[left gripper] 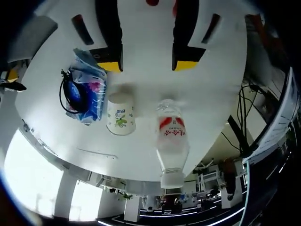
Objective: Arrange the tabletop items into an orderly group along one side of the table until the central work area is clear of visible clutter.
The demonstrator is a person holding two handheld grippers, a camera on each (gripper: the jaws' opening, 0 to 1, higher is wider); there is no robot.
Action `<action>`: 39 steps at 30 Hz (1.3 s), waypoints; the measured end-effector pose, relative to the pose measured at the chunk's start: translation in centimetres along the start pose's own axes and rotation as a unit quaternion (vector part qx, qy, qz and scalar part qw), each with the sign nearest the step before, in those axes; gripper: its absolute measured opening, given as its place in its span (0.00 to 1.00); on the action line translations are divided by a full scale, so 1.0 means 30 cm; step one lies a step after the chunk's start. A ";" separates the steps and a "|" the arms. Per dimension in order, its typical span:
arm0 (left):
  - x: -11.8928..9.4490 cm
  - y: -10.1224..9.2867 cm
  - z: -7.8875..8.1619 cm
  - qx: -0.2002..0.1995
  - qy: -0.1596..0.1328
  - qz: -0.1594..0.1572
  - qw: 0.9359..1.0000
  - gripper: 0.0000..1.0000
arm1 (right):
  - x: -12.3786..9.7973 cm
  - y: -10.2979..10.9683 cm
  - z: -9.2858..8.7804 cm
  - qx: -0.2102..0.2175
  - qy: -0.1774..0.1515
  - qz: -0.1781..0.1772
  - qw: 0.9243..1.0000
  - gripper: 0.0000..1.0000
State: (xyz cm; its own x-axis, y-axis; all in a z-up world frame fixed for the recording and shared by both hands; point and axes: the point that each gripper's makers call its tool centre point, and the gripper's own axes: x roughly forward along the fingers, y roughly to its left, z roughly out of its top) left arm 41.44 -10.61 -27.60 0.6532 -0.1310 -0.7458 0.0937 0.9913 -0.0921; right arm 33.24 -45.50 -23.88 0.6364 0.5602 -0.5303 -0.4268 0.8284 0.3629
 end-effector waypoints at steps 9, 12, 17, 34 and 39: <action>-0.013 -0.036 -0.012 0.007 0.002 -0.012 1.000 0.41 | 0.010 0.015 0.015 0.001 -0.005 0.005 1.000 0.60; -0.016 -0.051 -0.004 0.011 0.000 -0.015 1.000 0.40 | 0.014 0.019 0.022 0.000 -0.006 0.007 1.000 0.60; -0.019 -0.062 0.008 0.013 -0.003 -0.020 1.000 0.40 | 0.013 0.020 0.025 -0.002 -0.006 0.008 1.000 0.60; 0.016 -0.142 0.078 0.041 -0.003 -0.041 0.998 0.39 | 0.012 0.021 0.020 0.004 -0.002 0.009 1.000 0.60; 0.040 -0.162 0.114 0.048 -0.004 -0.046 0.998 0.38 | 0.013 0.016 0.012 0.006 0.001 0.010 1.000 0.60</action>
State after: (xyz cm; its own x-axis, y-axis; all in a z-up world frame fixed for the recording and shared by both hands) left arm 44.33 -15.62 -25.80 0.6453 -0.2216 -0.7311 0.2243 0.9698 -0.0960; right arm 33.51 -44.88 -23.62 0.6265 0.5765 -0.5246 -0.4309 0.8170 0.3832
